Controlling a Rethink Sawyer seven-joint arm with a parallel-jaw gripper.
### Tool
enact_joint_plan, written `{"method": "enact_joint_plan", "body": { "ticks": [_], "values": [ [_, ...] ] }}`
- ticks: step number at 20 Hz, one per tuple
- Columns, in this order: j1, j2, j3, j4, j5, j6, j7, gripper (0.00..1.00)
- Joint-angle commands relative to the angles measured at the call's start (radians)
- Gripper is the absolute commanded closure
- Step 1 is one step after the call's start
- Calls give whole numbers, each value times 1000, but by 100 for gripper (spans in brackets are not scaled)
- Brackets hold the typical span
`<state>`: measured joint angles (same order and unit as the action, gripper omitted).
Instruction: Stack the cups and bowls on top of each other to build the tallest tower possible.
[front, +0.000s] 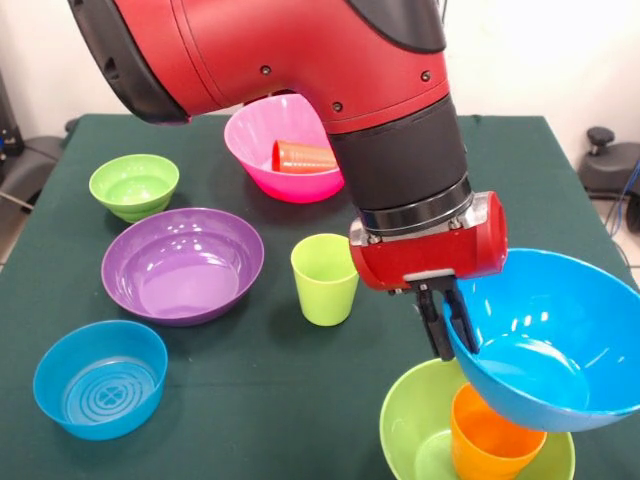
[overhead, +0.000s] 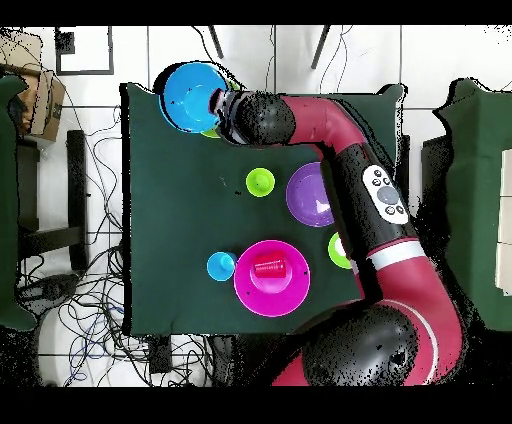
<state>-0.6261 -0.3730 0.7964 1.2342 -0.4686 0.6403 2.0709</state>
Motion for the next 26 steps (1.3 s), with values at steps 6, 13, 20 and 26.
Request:
{"method": "enact_joint_plan", "body": {
  "ticks": [6, 13, 20, 26],
  "values": [
    [4, 30, -20, -54, -74, -22, -198, 100],
    [-4, 18, -24, -13, -74, -24, -185, 100],
    [-5, 19, -20, -15, -75, -19, -188, 100],
    [-6, 17, -20, -9, -73, -8, -191, 100]
  ]
}}
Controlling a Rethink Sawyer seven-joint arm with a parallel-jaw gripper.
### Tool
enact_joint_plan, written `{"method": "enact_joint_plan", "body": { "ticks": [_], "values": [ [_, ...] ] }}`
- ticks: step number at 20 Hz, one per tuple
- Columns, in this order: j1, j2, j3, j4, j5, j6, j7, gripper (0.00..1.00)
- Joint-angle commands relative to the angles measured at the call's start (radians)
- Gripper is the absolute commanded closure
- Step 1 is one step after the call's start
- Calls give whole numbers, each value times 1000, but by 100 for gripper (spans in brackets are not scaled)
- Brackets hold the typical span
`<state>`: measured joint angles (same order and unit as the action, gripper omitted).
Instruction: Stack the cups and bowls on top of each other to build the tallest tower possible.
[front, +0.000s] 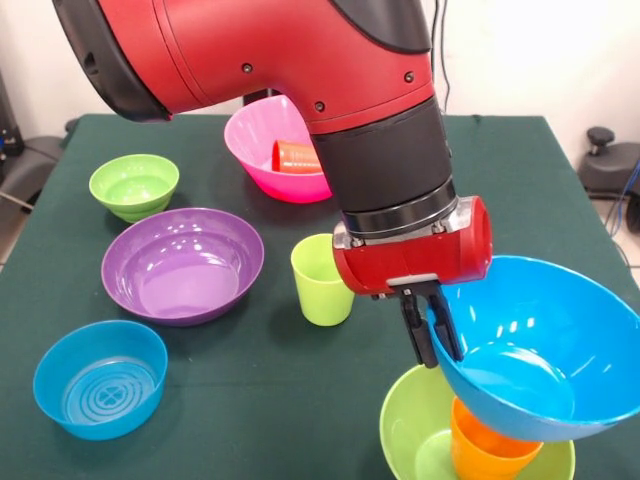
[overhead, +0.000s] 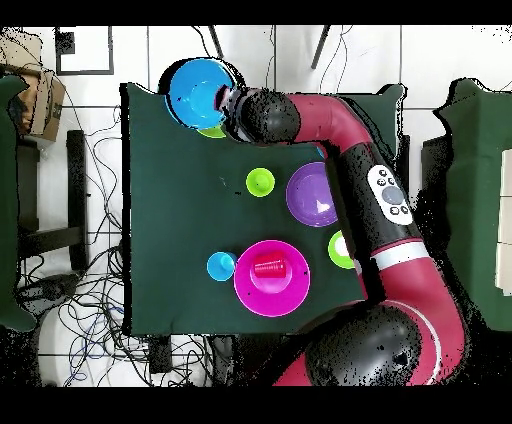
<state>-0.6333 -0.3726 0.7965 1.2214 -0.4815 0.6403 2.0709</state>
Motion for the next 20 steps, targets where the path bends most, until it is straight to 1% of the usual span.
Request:
{"method": "enact_joint_plan", "body": {
  "ticks": [1, 4, 5, 12, 17, 20],
  "values": [
    [1, 20, -18, -1, -56, -1, -193, 100],
    [0, 21, -17, -1, -51, 5, -192, 100],
    [-2, 22, -14, 3, -49, 8, -196, 0],
    [-3, 20, -15, 7, -46, 13, -191, 0],
    [-2, 4, -17, 16, -71, -35, -188, 0],
    [-1, 3, -18, 18, -73, -37, -186, 0]
  ]
}}
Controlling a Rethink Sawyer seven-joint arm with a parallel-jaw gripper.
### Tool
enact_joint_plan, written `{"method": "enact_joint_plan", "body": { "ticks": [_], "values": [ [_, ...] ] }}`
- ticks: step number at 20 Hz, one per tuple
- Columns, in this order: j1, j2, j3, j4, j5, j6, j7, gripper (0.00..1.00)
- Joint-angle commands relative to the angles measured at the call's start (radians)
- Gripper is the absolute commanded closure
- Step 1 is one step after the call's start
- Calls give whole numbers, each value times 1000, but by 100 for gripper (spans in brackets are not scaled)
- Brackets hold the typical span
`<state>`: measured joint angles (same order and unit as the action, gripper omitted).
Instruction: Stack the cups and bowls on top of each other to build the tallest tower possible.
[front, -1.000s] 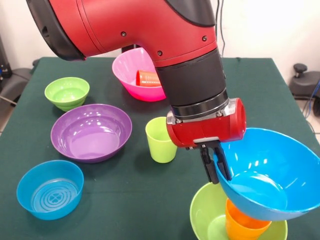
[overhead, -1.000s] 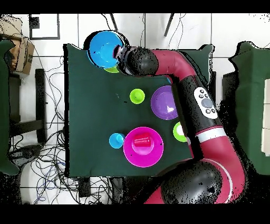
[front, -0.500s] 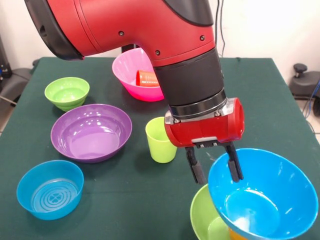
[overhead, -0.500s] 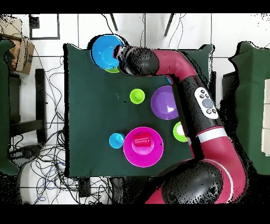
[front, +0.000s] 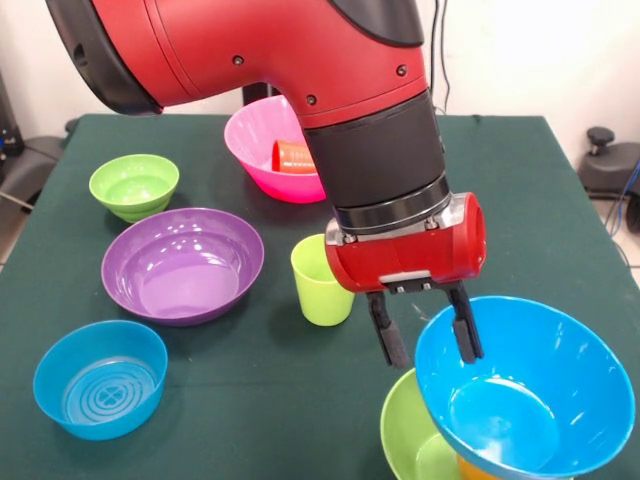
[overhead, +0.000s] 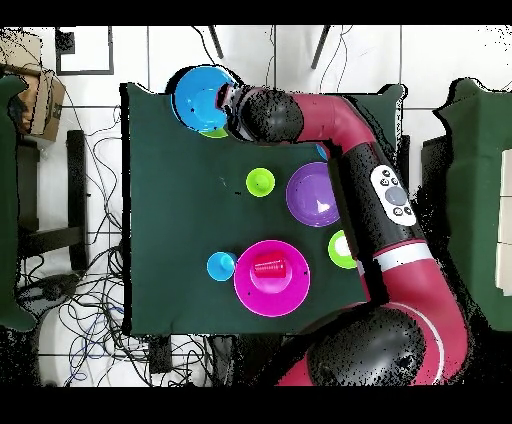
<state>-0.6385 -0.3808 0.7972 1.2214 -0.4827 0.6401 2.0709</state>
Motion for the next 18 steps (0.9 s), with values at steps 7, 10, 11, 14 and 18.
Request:
{"method": "enact_joint_plan", "body": {
  "ticks": [7, 10, 11, 14, 18],
  "values": [
    [6, 4, -20, 18, -71, -35, -177, 0],
    [10, -6, -22, 4, -57, -11, -167, 0],
    [12, -12, -22, -10, -47, 14, -167, 0],
    [18, -15, -24, -37, -34, 55, -172, 0],
    [23, -6, -25, -49, -27, 84, -181, 0]
  ]
}}
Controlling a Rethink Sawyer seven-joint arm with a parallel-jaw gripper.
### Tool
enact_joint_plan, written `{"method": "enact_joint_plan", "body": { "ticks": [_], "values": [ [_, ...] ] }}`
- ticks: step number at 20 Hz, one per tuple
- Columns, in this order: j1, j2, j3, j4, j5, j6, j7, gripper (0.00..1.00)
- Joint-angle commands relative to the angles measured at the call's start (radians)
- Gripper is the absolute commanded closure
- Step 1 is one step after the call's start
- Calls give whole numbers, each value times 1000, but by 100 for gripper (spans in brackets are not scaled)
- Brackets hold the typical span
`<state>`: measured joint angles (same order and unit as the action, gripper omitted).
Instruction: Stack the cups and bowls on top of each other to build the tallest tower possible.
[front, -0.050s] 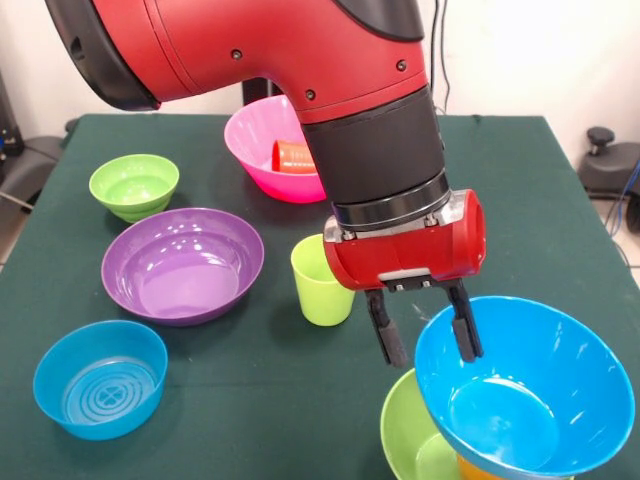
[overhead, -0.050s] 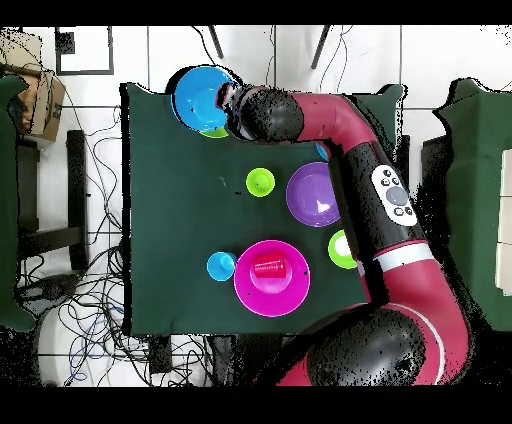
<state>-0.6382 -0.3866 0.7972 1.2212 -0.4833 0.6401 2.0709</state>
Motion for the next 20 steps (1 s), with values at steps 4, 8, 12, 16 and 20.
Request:
{"method": "enact_joint_plan", "body": {
  "ticks": [4, 8, 12, 16, 20],
  "values": [
    [32, -6, -32, -57, -30, 94, -178, 0],
    [41, -13, -41, -62, -31, 96, -162, 0],
    [44, -30, -55, -30, -37, 63, -125, 0],
    [46, -27, -63, -30, -36, 69, -119, 0],
    [46, -21, -61, -42, -34, 80, -132, 0]
  ]
}}
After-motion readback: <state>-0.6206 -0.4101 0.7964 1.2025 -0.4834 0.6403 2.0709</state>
